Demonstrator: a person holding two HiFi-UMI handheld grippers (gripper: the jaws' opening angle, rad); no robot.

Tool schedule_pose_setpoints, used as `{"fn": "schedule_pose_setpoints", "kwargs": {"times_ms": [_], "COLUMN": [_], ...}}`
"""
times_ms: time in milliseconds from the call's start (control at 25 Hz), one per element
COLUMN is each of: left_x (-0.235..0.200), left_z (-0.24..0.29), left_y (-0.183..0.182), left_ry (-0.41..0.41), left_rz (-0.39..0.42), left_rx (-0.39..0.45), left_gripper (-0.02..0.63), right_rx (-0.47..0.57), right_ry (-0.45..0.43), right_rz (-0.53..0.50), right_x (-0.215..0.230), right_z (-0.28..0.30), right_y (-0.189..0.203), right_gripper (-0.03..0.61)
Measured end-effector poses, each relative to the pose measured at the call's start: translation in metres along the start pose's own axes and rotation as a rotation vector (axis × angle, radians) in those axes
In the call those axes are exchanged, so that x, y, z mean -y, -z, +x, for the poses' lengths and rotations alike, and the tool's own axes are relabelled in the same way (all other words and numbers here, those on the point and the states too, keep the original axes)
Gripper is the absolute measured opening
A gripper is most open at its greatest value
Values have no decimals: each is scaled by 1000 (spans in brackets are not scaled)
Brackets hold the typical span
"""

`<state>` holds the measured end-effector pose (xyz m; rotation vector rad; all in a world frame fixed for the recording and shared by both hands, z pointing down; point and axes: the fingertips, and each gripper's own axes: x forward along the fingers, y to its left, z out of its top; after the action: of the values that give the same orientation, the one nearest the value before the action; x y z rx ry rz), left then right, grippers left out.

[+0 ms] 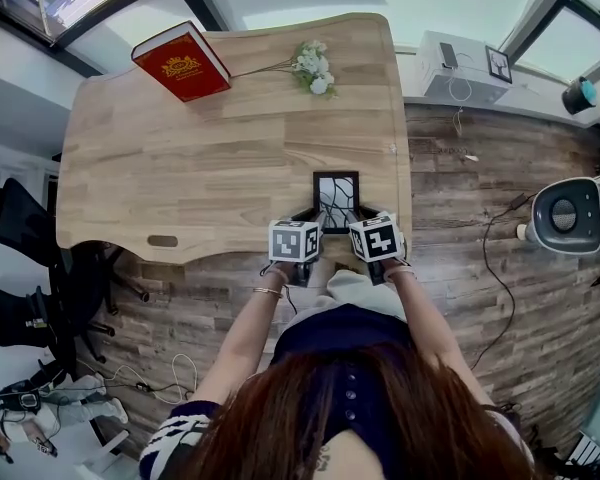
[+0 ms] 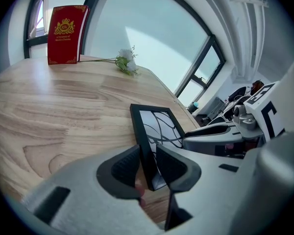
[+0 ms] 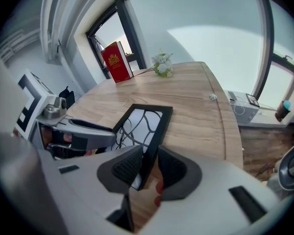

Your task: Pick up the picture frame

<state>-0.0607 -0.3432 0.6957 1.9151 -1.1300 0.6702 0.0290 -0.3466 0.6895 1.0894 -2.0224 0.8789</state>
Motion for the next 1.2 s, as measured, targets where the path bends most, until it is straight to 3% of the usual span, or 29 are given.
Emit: {"fn": "schedule_pose_setpoints", "kwargs": {"times_ms": [440, 680, 1200], "left_x": [3, 10, 42], "left_z": [0, -12, -74], "left_y": [-1, -3, -31], "left_ry": [-12, -24, -8], "left_rz": [-57, -51, 40], "left_rx": [38, 75, 259], "left_gripper": [103, 94, 91], "right_rx": [47, 112, 343], "right_ry": [65, 109, 200], "right_rz": [-3, -65, -183], "right_x": [2, -1, -29], "right_z": [-5, -21, -96], "right_y": [-1, -9, -40], "right_gripper": [87, 82, 82]}}
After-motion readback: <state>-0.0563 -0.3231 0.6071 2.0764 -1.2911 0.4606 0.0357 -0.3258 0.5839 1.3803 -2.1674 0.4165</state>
